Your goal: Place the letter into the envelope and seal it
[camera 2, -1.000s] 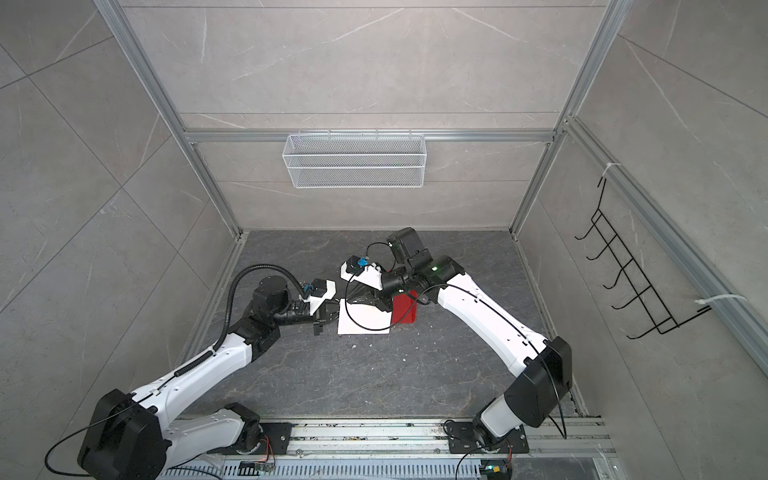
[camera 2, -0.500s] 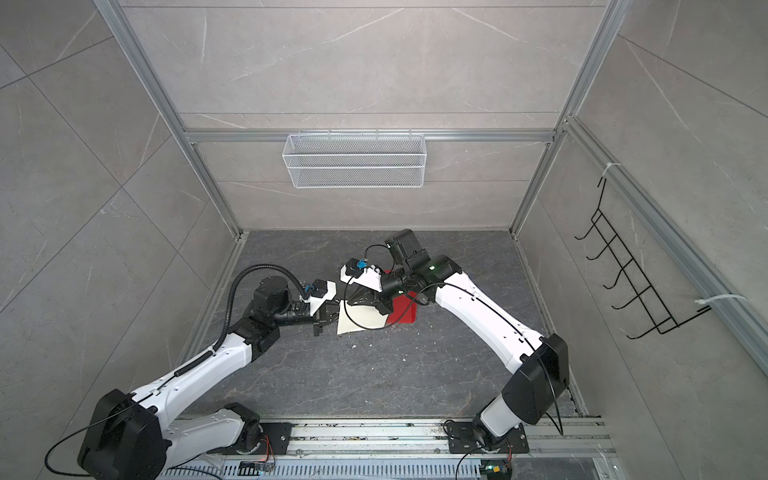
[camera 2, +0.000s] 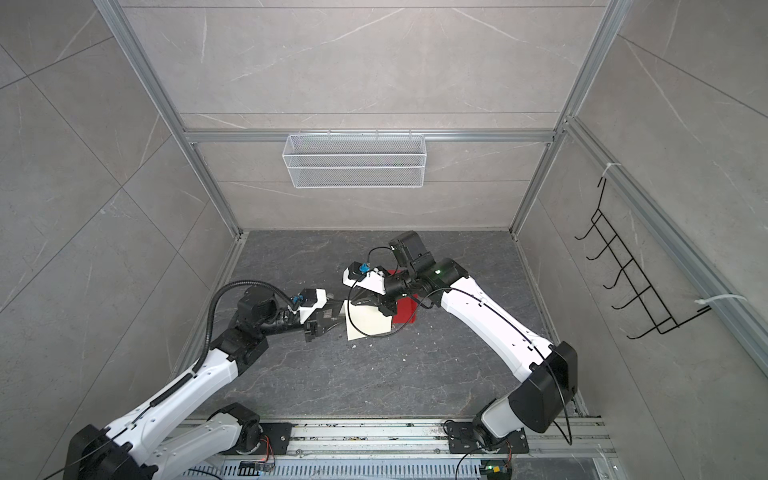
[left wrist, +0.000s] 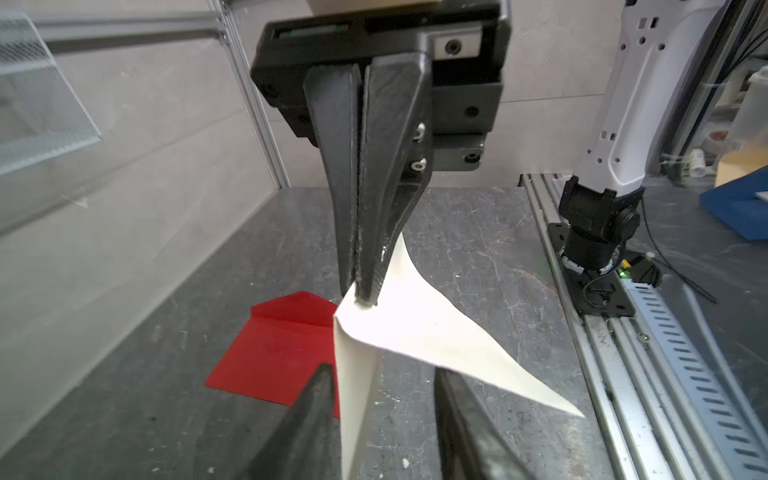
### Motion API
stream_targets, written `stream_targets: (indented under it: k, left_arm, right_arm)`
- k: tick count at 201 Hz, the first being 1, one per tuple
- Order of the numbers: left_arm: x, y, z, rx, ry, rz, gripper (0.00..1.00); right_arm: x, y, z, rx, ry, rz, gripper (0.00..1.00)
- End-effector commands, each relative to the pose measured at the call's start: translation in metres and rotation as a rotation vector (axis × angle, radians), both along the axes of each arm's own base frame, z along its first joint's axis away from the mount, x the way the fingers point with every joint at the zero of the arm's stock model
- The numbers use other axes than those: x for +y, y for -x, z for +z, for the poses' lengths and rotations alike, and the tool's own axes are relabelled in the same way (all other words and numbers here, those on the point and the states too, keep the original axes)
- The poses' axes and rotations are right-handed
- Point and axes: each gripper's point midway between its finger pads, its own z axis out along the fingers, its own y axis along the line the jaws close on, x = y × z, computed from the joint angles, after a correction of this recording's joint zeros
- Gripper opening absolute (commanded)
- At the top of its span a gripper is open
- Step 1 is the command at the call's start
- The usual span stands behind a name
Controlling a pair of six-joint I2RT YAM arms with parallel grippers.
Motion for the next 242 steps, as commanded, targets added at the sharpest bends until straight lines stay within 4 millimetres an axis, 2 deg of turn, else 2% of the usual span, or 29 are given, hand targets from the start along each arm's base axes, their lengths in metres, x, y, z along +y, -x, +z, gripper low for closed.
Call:
stream_targets:
  k: [1, 23, 53, 84, 117, 206, 242]
  left_arm:
    - [0.007, 0.010, 0.012, -0.060, 0.006, 0.014, 0.52]
    - [0.010, 0.017, 0.021, -0.086, 0.025, 0.003, 0.57]
    - [0.005, 0.015, 0.023, -0.086, 0.014, -0.025, 0.58]
    - [-0.003, 0.011, 0.018, -0.051, -0.006, -0.070, 0.47]
    - [-0.008, 0.004, 0.016, -0.041, -0.009, -0.088, 0.43]
    - [-0.012, 0.002, 0.012, -0.038, -0.018, -0.112, 0.21]
    - [-0.013, 0.001, 0.010, -0.030, -0.018, -0.113, 0.04]
  right_arm:
    - [-0.007, 0.001, 0.000, -0.062, 0.020, -0.011, 0.00]
    - [-0.008, 0.003, -0.003, -0.065, 0.027, -0.003, 0.00]
    - [-0.004, 0.008, -0.005, -0.068, 0.025, 0.021, 0.00]
    - [0.000, 0.012, -0.004, -0.074, 0.023, 0.041, 0.00]
    - [0.002, 0.014, -0.007, -0.070, 0.028, 0.050, 0.00]
    - [0.008, 0.017, -0.009, -0.056, 0.031, 0.068, 0.00]
    - [0.009, 0.016, -0.010, -0.052, 0.035, 0.064, 0.00]
